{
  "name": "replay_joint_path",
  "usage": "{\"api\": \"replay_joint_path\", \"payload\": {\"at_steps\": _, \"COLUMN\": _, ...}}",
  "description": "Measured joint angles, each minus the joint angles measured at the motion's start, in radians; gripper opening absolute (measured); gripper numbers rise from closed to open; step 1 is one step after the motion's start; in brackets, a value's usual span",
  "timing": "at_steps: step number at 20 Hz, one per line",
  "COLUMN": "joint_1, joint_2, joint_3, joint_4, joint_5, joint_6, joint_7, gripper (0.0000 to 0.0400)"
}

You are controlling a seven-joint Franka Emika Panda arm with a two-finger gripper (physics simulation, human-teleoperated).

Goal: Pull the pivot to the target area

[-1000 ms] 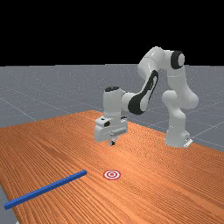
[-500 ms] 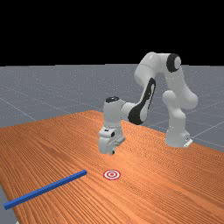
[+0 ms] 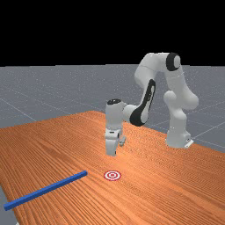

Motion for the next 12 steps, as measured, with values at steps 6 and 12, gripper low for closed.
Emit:
{"api": "replay_joint_path", "payload": {"at_steps": 6, "joint_1": -0.046, "joint_2": 0.002, "joint_3": -0.040, "joint_4": 0.007, "joint_5": 0.024, "joint_6": -0.002, "joint_7": 0.033, "gripper": 0.0000}}
{"api": "replay_joint_path", "payload": {"at_steps": 12, "joint_1": -0.138, "joint_2": -0.064, "joint_3": 0.044, "joint_4": -0.113, "joint_5": -0.021, "joint_6": 0.049, "joint_7": -0.418, "gripper": 0.0000}}
